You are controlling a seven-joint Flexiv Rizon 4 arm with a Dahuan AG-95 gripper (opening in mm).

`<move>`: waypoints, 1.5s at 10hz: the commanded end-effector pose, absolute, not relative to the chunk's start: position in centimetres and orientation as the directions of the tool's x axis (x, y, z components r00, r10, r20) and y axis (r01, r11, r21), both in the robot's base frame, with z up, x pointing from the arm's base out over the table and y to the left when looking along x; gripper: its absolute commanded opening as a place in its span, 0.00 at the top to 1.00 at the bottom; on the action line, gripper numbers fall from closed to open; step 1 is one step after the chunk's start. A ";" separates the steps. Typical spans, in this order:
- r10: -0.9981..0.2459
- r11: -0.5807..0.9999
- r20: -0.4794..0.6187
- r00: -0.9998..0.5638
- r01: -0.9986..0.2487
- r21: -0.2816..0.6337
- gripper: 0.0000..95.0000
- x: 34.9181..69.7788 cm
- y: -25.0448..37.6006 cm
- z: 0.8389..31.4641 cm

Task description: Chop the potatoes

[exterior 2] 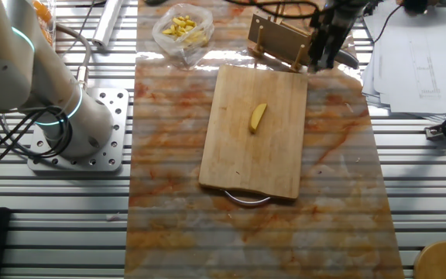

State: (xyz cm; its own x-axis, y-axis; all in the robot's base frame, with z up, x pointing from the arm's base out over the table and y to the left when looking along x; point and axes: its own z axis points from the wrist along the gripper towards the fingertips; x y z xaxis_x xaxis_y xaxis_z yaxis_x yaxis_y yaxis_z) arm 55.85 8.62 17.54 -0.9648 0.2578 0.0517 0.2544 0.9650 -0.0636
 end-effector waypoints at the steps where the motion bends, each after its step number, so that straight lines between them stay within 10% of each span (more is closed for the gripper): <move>1: 0.257 0.965 0.053 -0.965 0.254 -0.062 1.00 56.2 9.5 18.0; 15: 0.257 0.966 0.086 -0.963 0.254 -0.043 1.00 54.6 13.1 16.8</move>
State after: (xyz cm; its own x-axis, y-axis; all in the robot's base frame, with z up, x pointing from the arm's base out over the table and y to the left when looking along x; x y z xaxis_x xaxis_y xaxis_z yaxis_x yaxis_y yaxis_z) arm 54.94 13.27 16.73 -0.9621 0.2564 0.0929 0.2531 0.9664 -0.0454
